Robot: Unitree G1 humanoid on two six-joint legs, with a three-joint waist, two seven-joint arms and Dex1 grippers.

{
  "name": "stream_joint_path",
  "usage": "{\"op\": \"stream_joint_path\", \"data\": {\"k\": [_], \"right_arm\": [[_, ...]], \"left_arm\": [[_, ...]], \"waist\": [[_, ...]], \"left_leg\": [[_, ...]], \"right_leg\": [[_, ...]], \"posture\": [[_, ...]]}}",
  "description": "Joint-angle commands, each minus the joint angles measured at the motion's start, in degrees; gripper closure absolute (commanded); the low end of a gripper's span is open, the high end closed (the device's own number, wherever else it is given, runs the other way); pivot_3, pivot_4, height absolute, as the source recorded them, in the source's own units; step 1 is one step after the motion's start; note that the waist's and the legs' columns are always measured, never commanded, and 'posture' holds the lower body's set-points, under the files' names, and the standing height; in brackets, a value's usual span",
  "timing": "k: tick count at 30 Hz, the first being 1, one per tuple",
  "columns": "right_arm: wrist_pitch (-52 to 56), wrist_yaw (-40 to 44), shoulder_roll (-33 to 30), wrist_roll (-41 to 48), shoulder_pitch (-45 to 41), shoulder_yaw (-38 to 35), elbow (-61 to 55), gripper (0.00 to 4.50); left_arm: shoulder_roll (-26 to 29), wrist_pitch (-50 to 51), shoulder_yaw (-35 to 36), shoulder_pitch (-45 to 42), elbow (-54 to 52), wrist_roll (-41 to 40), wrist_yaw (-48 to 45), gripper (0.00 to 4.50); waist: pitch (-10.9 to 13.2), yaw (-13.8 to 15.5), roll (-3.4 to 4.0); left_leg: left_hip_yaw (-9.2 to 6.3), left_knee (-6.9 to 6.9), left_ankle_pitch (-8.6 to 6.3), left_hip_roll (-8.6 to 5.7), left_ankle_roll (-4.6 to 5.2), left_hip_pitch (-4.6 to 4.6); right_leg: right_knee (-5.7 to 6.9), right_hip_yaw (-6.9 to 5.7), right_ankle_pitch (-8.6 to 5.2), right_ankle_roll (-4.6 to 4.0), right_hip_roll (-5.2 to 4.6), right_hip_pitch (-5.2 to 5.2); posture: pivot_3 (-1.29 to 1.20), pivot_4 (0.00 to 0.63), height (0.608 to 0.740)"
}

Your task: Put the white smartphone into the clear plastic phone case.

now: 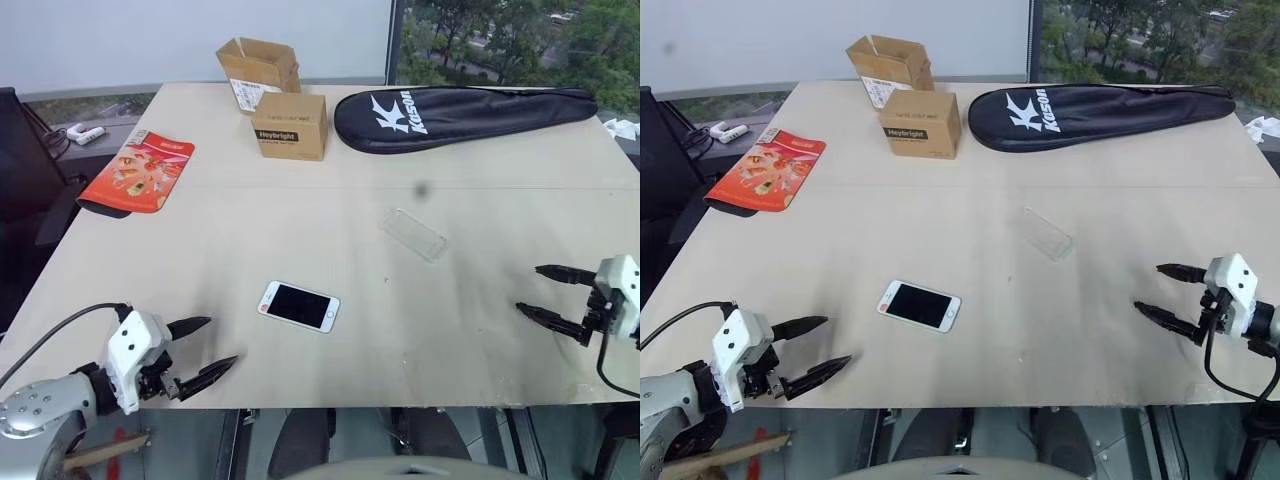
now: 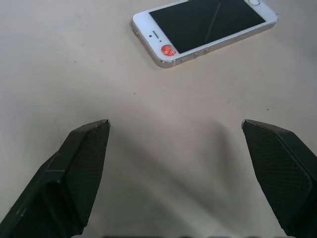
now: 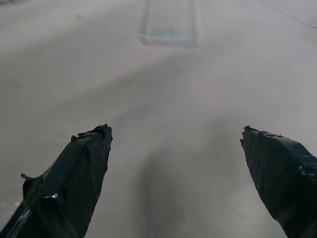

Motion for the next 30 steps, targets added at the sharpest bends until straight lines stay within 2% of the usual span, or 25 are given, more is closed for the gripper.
{"op": "stream_joint_path", "data": {"k": [1, 7, 16, 22, 25, 26, 30], "right_arm": [[8.5, -10.0, 2.3, -2.4, -5.1, 4.5, -11.3, 0.00], [19.9, -18.8, 9.9, -2.1, -15.0, 11.9, -18.3, 0.00], [23.8, -24.4, 18.2, -9.6, -24.1, 23.1, -10.9, 0.00], [25.8, -25.9, 18.2, -15.8, -25.4, 28.4, -8.1, 0.00], [27.6, -26.0, 17.8, -16.9, -25.5, 28.8, -7.9, 0.85], [28.1, -25.9, 17.7, -17.0, -25.5, 28.9, -8.0, 1.46], [29.3, -25.9, 17.5, -17.1, -25.4, 28.8, -8.0, 3.13]], "left_arm": [[0.8, 0.1, 2.4, -3.3, -2.8, -4.3, -1.6, 0.07], [4.8, 8.3, 1.6, -9.3, -7.2, -11.7, -3.0, 0.07], [9.0, 11.7, 1.9, -12.5, -9.4, -13.1, -5.9, 0.07], [9.1, 11.3, 2.9, -13.2, -9.7, -12.6, -6.7, 0.07], [8.4, 11.4, 3.1, -14.4, -9.4, -13.1, -5.9, 0.00], [8.2, 11.5, 3.0, -14.6, -9.4, -13.3, -6.0, 0.00], [7.1, 11.8, 3.1, -16.0, -9.4, -14.7, -5.6, 0.00]], "waist": [[0.0, -0.1, 0.00], [0.0, 0.2, -0.02], [0.0, -0.1, -0.04], [0.0, 0.0, -0.03], [0.0, 0.0, -0.06], [0.0, 0.0, -0.06], [-0.1, 0.0, -0.17]], "left_leg": [[0.00, 0.00, 0.00, 0.02, 0.00, 0.00], [-0.01, 0.01, 0.00, 0.12, -0.01, -0.15], [-0.01, -0.06, 0.00, 0.06, 0.00, -0.24], [0.00, -0.06, 0.00, 0.07, 0.00, -0.24], [-0.03, -0.06, 0.00, 0.06, 0.00, -0.21], [-0.04, -0.06, 0.00, 0.06, 0.00, -0.20], [-0.02, -0.05, 0.00, 0.06, 0.00, -0.19]], "right_leg": [[0.00, 0.01, 0.00, 0.00, 0.03, -0.01], [0.06, 0.01, 0.03, -0.04, 0.11, -0.15], [0.04, 0.00, 0.04, -0.04, 0.11, -0.27], [0.04, 0.01, 0.04, -0.04, 0.10, -0.27], [0.04, -0.01, 0.04, -0.04, 0.11, -0.25], [0.05, -0.01, 0.04, -0.04, 0.11, -0.25], [0.05, 0.00, 0.04, -0.04, 0.10, -0.23]], "posture": [[0.00, 0.150, 0.740], [0.00, 0.150, 0.740], [0.00, 0.150, 0.740], [0.00, 0.150, 0.740], [0.00, 0.150, 0.740], [0.00, 0.150, 0.740], [0.00, 0.150, 0.740]]}}
